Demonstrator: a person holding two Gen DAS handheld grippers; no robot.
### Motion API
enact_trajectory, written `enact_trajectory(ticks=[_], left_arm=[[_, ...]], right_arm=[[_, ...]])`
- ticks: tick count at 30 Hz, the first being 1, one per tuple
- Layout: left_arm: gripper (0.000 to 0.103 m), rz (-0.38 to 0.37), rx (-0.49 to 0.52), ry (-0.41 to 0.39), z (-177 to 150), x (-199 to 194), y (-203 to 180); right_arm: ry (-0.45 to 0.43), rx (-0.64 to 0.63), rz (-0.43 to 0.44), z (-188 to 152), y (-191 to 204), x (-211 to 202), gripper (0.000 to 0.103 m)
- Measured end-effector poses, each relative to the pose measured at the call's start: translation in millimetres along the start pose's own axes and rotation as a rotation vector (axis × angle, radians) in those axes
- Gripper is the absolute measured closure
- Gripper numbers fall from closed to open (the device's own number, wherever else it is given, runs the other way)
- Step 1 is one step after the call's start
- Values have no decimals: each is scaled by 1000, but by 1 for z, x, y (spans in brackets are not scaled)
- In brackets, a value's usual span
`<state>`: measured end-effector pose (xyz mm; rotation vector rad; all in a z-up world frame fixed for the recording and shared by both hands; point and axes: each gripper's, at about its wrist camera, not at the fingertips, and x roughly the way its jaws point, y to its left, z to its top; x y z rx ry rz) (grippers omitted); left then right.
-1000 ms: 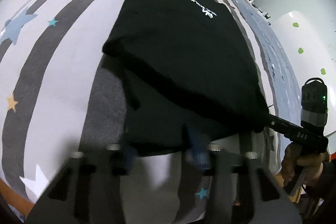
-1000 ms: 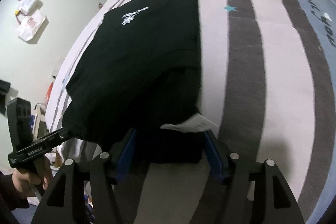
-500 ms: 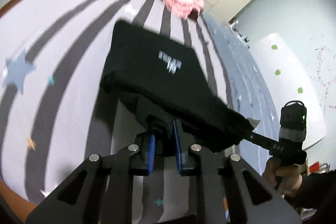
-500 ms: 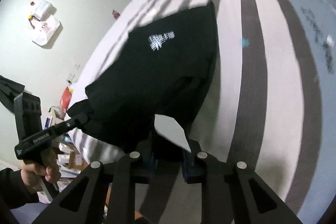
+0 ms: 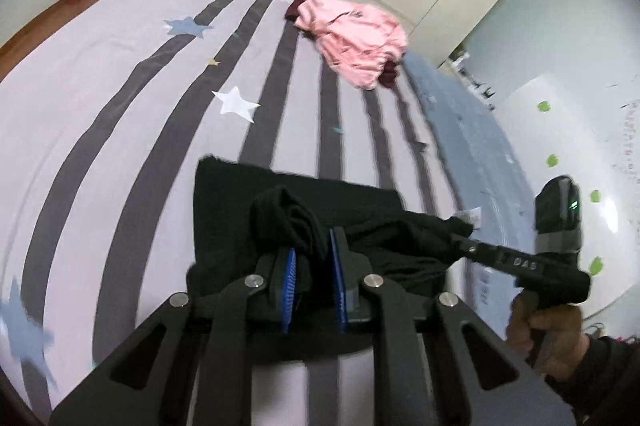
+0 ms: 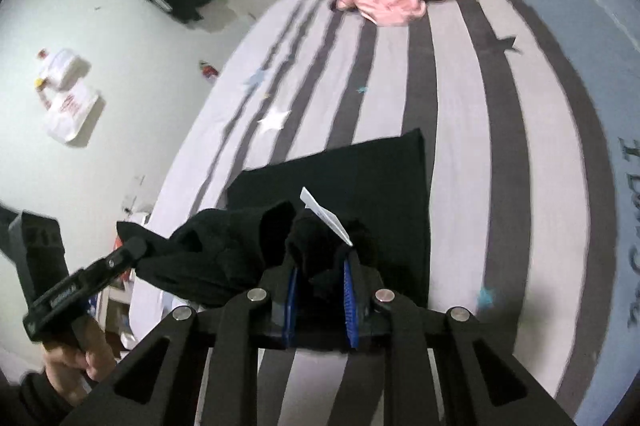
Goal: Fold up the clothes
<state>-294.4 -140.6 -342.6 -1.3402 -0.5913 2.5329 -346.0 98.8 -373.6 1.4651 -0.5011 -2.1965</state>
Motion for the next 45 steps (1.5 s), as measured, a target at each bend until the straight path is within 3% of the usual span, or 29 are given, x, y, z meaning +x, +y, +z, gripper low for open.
enact_trajectory(ticks=[2, 9, 14, 17, 20, 22, 24, 25, 27, 28, 29, 32, 33, 37, 38, 45], left_arm=[[89, 19, 3, 25, 13, 27, 11], [89, 29, 18, 47, 27, 63, 24], [86, -24, -92, 49, 31, 73, 44], [80, -61, -140, 41, 29, 73, 51], [76, -78, -153, 38, 29, 72, 52], [74, -72, -137, 33, 32, 71, 50], [73, -20, -72, 29, 35, 71, 40], [69, -11, -43, 4, 37, 67, 33], [46, 8, 16, -47, 39, 60, 21], [29, 17, 46, -72, 40, 56, 15], [24, 28, 72, -98, 42, 53, 10], [29, 91, 80, -123, 47, 50, 12], [33, 102, 77, -127, 48, 48, 14], [82, 154, 132, -157, 36, 26, 12], [87, 145, 151, -137, 30, 24, 9], [88, 85, 230, -25, 5, 62, -19]], right_arm=[[12, -6, -12, 18, -5, 20, 86], [91, 63, -22, 55, -33, 70, 85], [104, 169, 44, 62, -55, 78, 80], [92, 205, 98, 59, -62, 75, 65], [26, 254, 165, 51, -72, 55, 28], [-12, 161, 118, 42, -57, 48, 28], [-49, 62, 67, 33, -40, 42, 28], [-68, 12, 42, 28, -32, 39, 28], [-105, -87, -9, 19, -15, 32, 28], [-124, -137, -34, 14, -7, 29, 28], [-142, -187, -60, 10, 1, 26, 35], [-168, -294, -129, 1, 18, 28, 43], [-154, -298, -147, 2, 18, 38, 51], [-97, -311, -217, 5, 16, 78, 63], [-83, -314, -235, 6, 15, 88, 63], [-99, -285, -234, 16, 6, 104, 63]])
